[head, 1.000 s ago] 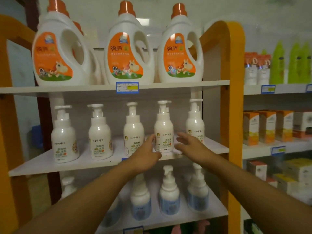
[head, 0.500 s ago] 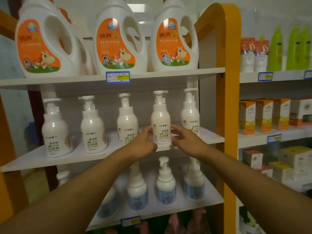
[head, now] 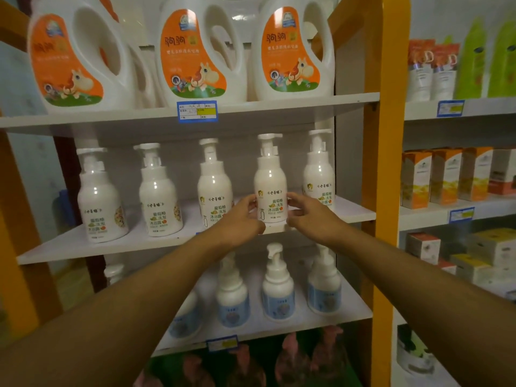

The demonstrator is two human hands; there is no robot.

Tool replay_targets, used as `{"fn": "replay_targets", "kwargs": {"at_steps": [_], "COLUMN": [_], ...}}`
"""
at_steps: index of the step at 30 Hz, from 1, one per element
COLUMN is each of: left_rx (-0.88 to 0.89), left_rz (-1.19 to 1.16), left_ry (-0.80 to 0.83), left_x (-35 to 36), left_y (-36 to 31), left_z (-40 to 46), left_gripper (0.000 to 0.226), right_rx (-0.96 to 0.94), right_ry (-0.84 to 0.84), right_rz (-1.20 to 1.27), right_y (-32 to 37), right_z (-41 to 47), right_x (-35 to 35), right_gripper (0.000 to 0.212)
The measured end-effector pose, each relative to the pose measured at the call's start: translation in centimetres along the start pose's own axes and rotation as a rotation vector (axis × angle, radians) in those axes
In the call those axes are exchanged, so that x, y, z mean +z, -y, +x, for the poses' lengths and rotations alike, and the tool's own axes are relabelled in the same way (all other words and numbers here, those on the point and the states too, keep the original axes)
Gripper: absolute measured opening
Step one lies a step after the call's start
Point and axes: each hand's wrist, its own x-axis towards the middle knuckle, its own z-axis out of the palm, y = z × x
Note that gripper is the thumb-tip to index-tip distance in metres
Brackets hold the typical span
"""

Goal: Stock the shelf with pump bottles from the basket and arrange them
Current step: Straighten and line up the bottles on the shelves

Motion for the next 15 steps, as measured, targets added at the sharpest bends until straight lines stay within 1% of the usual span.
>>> {"fn": "replay_targets", "kwargs": {"at_steps": [2, 3, 5, 7, 8, 10, 12, 15], "left_rx": [0.031, 0.062, 0.119, 0.142, 0.143, 0.107, 0.017, -0.132], "left_rz": [0.023, 0.055, 0.073, -0.008, -0.055, -0.082, -0.054, -0.037], "left_ry": [-0.014, -0.050, -0.193, -0.326, -0.351, -0.332, -0.285, -0.199], "left_x": [0.2, 0.5, 1.4, 2.5, 3.1, 4.0, 5.0, 6.5], "left_y": [-0.3, -0.5, -0.6, 0.5, 1.4, 4.0, 6.8, 9.9], "left_z": [-0.2, -0.5, -1.5, -2.9, -3.6, -4.7, -5.1, -4.9], "left_gripper": [0.064, 0.060, 0.060, 0.054, 0.050, 0.039, 0.031, 0.036], "right_rx": [-0.012, -0.023, -0.058, -0.107, -0.124, -0.117, -0.082, 0.013], "right_ry": [0.008, -0.014, -0.119, -0.200, -0.207, -0.186, -0.165, -0.113], "right_rz": [0.024, 0.035, 0.043, 0.041, 0.031, 0.021, 0.051, 0.069], "right_y": [0.3, 0.5, 0.6, 0.1, -0.6, -2.3, -4.3, -6.8], "right_z": [-0.5, -1.1, -2.4, -4.3, -5.3, -7.1, -8.2, -8.5], "right_x": [0.0, 0.0, -0.1, -0.1, 0.0, 0.5, 1.3, 2.9], "right_gripper": [0.053, 0.054, 0.056, 0.053, 0.052, 0.049, 0.046, 0.044]}}
